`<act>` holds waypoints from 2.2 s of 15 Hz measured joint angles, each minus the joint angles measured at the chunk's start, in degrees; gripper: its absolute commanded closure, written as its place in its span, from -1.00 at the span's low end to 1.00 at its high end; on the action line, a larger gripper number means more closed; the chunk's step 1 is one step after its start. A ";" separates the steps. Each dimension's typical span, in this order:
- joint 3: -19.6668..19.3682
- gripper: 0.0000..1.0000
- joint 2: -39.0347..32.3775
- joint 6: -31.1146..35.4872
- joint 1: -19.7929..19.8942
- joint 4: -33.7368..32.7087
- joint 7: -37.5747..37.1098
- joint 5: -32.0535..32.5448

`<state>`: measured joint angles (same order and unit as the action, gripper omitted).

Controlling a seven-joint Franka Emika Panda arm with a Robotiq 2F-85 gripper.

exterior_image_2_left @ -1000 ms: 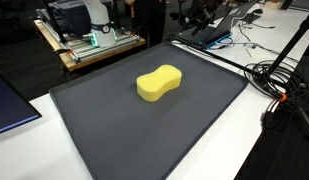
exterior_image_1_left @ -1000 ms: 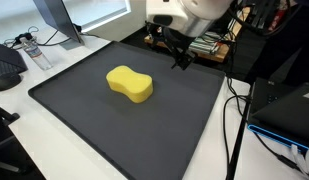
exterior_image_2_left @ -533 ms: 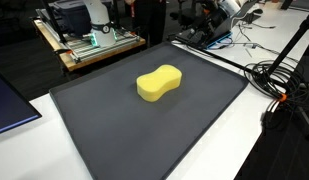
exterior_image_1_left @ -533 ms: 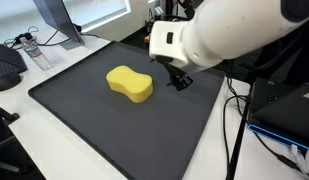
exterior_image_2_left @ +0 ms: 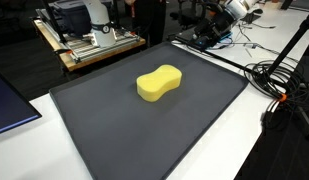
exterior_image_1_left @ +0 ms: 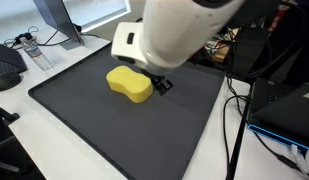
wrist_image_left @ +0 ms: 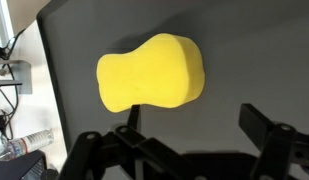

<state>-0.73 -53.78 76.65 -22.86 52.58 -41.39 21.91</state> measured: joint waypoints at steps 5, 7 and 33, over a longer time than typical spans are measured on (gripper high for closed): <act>1.34 -1.00 0.87 1.47 6.14 -2.07 9.36 -4.34; 2.34 -1.00 1.77 4.41 8.71 -1.85 13.95 -5.69; 0.39 -1.00 31.62 39.52 29.94 44.40 41.49 -25.90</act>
<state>-0.34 -22.16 116.17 7.08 96.97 0.09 -4.00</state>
